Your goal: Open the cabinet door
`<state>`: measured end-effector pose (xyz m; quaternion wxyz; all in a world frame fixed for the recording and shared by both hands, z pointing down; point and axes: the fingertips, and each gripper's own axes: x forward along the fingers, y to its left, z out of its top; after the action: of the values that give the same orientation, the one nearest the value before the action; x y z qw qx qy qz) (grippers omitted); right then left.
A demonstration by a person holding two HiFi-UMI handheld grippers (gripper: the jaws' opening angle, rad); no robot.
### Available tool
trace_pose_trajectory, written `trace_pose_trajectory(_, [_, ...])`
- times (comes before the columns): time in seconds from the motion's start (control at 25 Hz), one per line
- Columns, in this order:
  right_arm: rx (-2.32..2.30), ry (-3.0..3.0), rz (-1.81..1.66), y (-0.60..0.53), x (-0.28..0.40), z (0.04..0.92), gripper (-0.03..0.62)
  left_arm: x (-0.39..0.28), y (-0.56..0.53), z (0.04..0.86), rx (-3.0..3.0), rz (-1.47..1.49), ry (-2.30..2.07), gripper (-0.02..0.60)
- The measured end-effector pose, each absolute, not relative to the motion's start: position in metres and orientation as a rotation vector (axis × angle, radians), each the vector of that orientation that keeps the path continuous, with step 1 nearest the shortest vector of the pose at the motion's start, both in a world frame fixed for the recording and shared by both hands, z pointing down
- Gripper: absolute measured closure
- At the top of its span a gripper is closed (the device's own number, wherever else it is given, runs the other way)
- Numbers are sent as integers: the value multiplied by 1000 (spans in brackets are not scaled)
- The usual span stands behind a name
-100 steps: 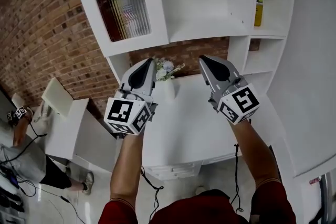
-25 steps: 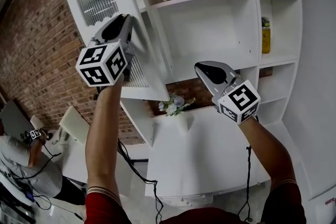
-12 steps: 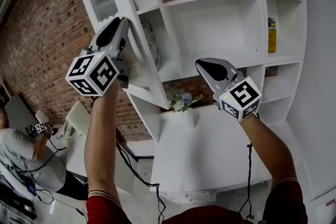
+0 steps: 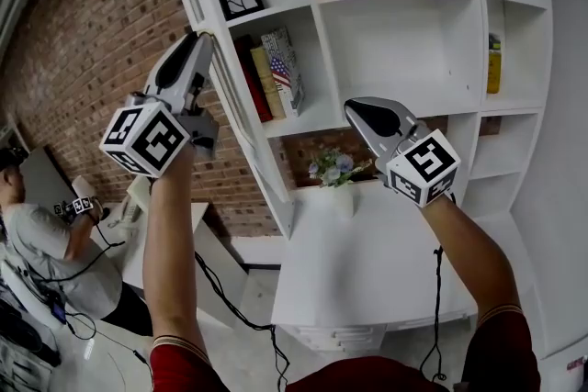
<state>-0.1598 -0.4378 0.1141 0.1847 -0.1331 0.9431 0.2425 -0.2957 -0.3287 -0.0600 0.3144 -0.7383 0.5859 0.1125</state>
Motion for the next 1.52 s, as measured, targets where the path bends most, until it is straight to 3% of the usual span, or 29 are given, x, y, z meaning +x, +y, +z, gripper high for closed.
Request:
trace_pose_trajectory(0.56, [-305, 2654, 687, -406, -192, 114, 581, -352, -266, -57, -1847, 376, 1626, 485])
trace_pose_trajectory(0.92, [-295, 2658, 688, -406, -202, 114, 580, -400, -232, -56, -1709, 417, 1753, 524])
trace_pose_trajectory(1.12, [-277, 2671, 692, -405, -212, 117, 581, -433, -210, -50, -1635, 445, 1849, 580])
trace_pose_trajectory(1.52, [-240, 2690, 686, -417, -224, 128, 581, -449, -181, -14, -1563, 381, 1946, 569])
